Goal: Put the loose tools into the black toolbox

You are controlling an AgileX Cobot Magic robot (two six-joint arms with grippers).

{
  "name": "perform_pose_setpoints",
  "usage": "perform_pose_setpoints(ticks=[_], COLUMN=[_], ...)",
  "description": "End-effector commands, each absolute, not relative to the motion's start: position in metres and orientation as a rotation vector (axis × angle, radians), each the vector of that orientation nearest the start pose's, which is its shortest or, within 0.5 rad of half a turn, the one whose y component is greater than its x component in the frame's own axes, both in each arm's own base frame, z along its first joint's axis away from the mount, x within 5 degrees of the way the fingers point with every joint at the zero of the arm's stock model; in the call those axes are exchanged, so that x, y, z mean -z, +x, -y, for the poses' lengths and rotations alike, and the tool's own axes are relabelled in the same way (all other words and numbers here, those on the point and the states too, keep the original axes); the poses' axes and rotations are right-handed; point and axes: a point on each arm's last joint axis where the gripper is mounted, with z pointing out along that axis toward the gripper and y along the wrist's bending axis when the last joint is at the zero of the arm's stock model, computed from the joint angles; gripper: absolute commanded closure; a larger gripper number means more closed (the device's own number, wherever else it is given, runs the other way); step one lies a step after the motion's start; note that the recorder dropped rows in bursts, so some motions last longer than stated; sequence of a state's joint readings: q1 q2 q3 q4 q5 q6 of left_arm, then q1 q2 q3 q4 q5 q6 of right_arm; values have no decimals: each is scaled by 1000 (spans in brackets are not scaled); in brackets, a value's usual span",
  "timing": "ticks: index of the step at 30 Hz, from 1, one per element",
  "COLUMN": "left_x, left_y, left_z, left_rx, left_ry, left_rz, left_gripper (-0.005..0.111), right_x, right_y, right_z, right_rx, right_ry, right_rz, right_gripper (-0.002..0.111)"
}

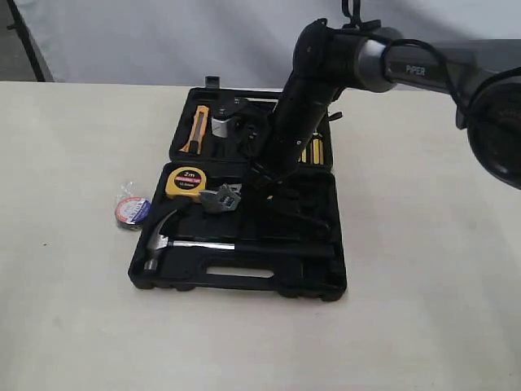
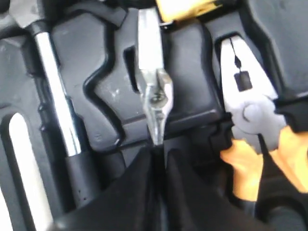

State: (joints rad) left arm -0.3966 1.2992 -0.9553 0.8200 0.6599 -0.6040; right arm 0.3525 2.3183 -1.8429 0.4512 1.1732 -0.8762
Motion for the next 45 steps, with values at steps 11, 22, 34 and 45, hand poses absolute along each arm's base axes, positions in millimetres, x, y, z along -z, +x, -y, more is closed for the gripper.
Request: perform_pose_setpoints(ticks=[11, 22, 34, 45], left_x=[-307, -307, -307, -307], left_y=[263, 263, 263, 263], left_z=[66, 66, 66, 66], left_rx=[-348, -348, -348, -348], left_ry=[306, 306, 306, 306], left_rz=[-2223, -2223, -2223, -2223], left_gripper=[105, 105, 105, 105], right_x=[-207, -153, -150, -190], right_y=[387, 340, 337, 329], right_z=[-241, -250, -250, -255], right_rx=[79, 430, 374, 262], right_ry=[-1497, -1412, -1317, -1286], right_rz=[-2315, -2117, -2213, -2186], right_gripper=[109, 108, 85, 42])
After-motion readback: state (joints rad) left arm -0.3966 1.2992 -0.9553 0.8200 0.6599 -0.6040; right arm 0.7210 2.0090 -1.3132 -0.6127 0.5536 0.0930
